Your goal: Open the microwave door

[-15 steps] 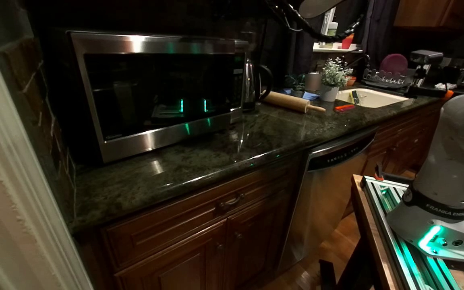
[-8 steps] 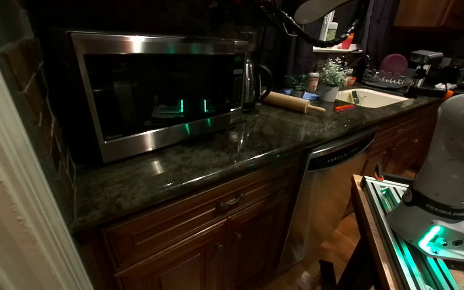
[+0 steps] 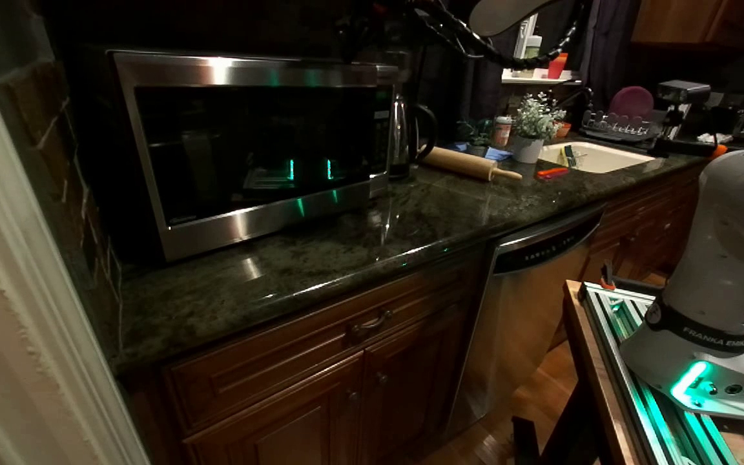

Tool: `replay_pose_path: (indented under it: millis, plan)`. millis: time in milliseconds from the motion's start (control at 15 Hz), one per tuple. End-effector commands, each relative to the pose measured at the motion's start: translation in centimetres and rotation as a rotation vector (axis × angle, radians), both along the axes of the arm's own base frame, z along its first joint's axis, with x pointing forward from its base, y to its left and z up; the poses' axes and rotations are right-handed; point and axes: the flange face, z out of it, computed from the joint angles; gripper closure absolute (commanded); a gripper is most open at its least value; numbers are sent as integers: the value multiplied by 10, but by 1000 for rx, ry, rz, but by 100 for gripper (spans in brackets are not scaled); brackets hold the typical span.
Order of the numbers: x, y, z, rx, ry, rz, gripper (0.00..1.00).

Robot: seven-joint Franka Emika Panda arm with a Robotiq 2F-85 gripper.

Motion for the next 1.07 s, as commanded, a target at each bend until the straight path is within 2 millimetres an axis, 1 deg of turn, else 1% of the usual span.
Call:
replay_pose_path:
  millis: [0,333,600,733,867,1000]
  plan:
    - [3,0,0,13,39,-13,100]
    - [0,1,-2,38,83,-9,100]
    - [-5,7,-4,84,169,-14,100]
    - [-9,13,-3,115,220,-28,100]
    - [-13,19,3,130,255,-45,100]
    - [-18,29,6,149,292,-45,100]
